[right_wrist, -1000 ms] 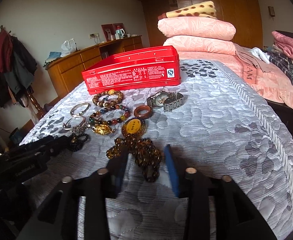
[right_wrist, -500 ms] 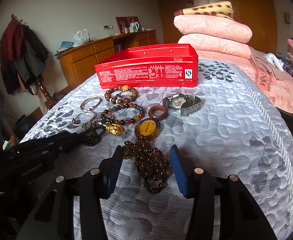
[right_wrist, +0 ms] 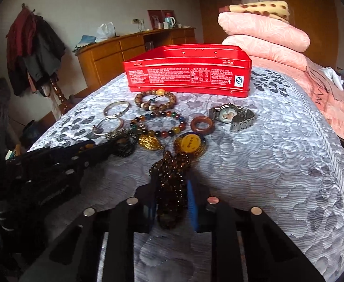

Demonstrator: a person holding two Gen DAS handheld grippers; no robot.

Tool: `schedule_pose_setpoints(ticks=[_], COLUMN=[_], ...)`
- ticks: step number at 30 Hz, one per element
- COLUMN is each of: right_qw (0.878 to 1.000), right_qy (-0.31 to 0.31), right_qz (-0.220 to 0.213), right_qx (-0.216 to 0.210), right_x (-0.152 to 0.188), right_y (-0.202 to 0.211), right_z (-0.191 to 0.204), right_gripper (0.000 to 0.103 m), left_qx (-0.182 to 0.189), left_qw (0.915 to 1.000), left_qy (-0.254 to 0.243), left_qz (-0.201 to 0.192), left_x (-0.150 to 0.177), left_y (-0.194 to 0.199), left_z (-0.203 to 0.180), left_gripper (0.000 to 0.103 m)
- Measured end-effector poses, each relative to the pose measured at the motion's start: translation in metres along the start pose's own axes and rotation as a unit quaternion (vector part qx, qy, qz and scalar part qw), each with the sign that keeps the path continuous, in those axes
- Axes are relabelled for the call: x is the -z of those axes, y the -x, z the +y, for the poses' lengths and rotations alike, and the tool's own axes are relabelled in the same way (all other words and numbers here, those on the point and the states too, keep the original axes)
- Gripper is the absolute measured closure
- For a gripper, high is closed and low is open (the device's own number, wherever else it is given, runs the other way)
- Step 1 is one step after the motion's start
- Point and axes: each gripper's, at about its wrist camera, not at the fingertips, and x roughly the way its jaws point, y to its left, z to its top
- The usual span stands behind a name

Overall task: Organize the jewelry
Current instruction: 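Carry both bead strands into the red tin and open both tools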

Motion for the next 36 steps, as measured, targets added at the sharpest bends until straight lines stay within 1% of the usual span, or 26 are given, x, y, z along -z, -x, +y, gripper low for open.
schedule_pose_setpoints(ticks=[1,4,5,9,13,17,22,26,29,31,33,34,36], right_qw=[1.000,1.000,1.000,0.999,0.998,0.997,0.995,0.994,0.993,0.993,0.992,0.992,0.992], right_qy=[-0.003,-0.010,-0.011,-0.014,-0.018,-0.019,-0.020,-0.027,-0.032,-0.036,-0.043,-0.046,-0.048], right_qz=[-0.001,-0.005,-0.010,-0.030,-0.052,-0.072,-0.093,-0.106,-0.112,-0.117,-0.120,-0.119,-0.116], right_qx=[-0.001,-0.008,-0.012,-0.017,-0.021,-0.025,-0.019,-0.008,-0.007,0.001,-0.004,-0.006,-0.003], right_x=[0.000,-0.002,-0.003,-0.009,-0.020,-0.038,-0.075,-0.112,-0.138,-0.154,-0.171,-0.178,-0.190], right_y=[0.001,0.004,0.007,0.019,0.033,0.041,0.037,0.024,0.011,0.001,-0.011,-0.018,-0.034], right_z=[-0.001,-0.002,-0.002,-0.002,-0.006,-0.011,-0.022,-0.034,-0.042,-0.047,-0.054,-0.057,-0.062], right_gripper=[0.085,0.085,0.086,0.086,0.086,0.086,0.086,0.086,0.086,0.086,0.086,0.086,0.086], left_qx=[0.003,0.020,0.031,0.042,0.045,0.049,0.044,0.032,0.026,0.022,0.022,0.016,0.016], left_qw=[1.0000,0.9996,0.9992,0.9982,0.9975,0.9966,0.9962,0.9953,0.9946,0.9943,0.9942,0.9946,0.9959], left_qy=[0.004,0.021,0.027,0.036,0.032,0.029,0.027,0.021,0.017,0.017,0.017,0.015,0.013], left_qz=[0.000,-0.003,-0.005,-0.022,-0.044,-0.060,-0.070,-0.088,-0.099,-0.103,-0.104,-0.101,-0.089], left_x=[0.000,-0.002,-0.002,-0.006,-0.015,-0.034,-0.068,-0.108,-0.136,-0.155,-0.177,-0.188,-0.201], left_y=[0.001,0.004,0.006,0.018,0.030,0.035,0.026,0.015,0.004,-0.007,-0.022,-0.033,-0.053], left_z=[0.001,0.007,0.009,0.011,0.010,0.009,0.010,0.010,0.009,0.009,0.009,0.008,0.008], left_gripper=[0.081,0.086,0.086,0.086,0.086,0.086,0.086,0.086,0.086,0.086,0.086,0.086,0.086])
